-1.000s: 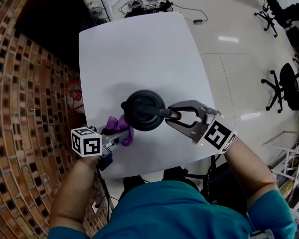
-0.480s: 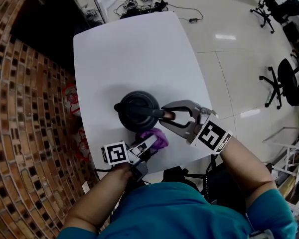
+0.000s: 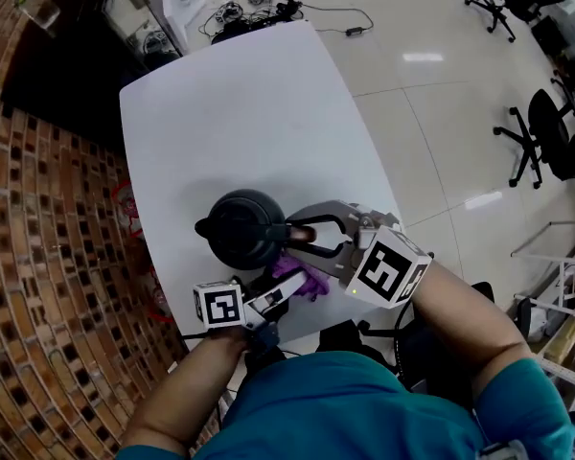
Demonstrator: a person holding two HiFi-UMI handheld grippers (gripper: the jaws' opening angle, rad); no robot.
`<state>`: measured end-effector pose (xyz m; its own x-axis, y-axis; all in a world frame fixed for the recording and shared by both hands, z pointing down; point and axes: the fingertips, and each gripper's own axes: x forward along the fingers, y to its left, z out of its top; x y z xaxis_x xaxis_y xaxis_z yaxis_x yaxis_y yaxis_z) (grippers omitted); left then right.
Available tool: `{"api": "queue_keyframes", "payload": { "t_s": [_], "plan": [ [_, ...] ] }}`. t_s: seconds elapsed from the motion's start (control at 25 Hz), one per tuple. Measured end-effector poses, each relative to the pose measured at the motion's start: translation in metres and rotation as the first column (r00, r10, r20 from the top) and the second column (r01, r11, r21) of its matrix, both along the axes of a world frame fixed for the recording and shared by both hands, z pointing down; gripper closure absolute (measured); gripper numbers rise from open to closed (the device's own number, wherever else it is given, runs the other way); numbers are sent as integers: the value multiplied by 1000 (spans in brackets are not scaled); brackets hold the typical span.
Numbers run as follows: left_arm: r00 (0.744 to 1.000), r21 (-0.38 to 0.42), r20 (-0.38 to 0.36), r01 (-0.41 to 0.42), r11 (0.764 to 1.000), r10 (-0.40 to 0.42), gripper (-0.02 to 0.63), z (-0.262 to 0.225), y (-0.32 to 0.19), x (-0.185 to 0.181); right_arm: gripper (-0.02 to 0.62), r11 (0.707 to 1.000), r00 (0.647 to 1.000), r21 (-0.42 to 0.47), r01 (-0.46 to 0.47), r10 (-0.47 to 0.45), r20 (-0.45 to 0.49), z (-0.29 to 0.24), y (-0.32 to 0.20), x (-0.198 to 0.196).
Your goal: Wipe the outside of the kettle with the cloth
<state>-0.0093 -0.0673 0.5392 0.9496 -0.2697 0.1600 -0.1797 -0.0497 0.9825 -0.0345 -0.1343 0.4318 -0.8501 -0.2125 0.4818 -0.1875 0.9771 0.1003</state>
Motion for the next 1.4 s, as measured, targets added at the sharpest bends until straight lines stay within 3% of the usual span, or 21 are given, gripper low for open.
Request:
{"api": "queue_keyframes", "payload": {
  "t_s": [0.08,0.16,0.28,0.36,0.4,0.44,0.56,0.64,0.72,0.8,0.84,0.88,1.0,1.12,1.2,1.28,1.4],
  "plan": [
    [979,61,89,-187,980,182,460,-13,25,-40,471,1000,1000,-6,12,-12,12,-1,1,-2],
    [940,75,191,-300,951,282,462,-26,31,-94,471,1000,999,-18,18,-17,35,-2,2,-2],
    [870,145,389,-383,912,303,462,-57,-20,-159,471,999,998,-25,32,-31,57,-3,2,-1],
    [815,234,495,-460,856,303,462,-83,-79,-171,471,999,997,-27,39,-37,66,-4,2,-1],
    [780,276,532,-527,804,329,462,-94,-107,-164,471,999,997,-28,39,-37,70,-4,2,-1],
    [737,311,562,-609,730,375,463,-104,-132,-149,471,999,997,-29,38,-35,72,-5,2,-1],
    [591,356,605,-800,483,534,463,-108,-182,-86,471,999,997,-32,34,-32,76,-6,2,-2],
    [489,327,608,-872,364,626,463,-93,-197,-45,471,999,996,-33,34,-31,78,-5,2,-2],
    [357,268,602,-933,240,715,463,-70,-193,-9,471,999,996,-34,32,-29,82,-6,3,-3],
    [191,206,577,-975,85,794,463,-51,-170,19,471,999,996,-36,27,-24,87,-6,3,-2],
    [117,176,560,-984,21,820,463,-41,-157,28,471,999,996,-36,25,-22,89,-7,3,-2],
    [58,149,539,-988,-28,840,463,-32,-146,35,471,999,995,-36,23,-20,94,-7,3,-3],
    [-81,75,463,-989,-130,883,463,-7,-116,44,472,999,993,-39,22,-17,114,-7,5,-2],
    [-193,-2,374,-978,-208,907,463,13,-88,43,472,999,991,-41,25,-19,129,-7,8,0],
    [-220,-40,333,-975,-219,917,463,22,-79,39,472,999,991,-38,27,-22,130,-7,8,1],
    [-203,-45,326,-979,-199,923,463,25,-83,37,472,999,991,-37,28,-23,130,-8,7,1],
    [-127,-38,350,-992,-122,928,466,23,-105,30,472,999,991,-41,27,-22,132,-7,8,2]
  ]
}}
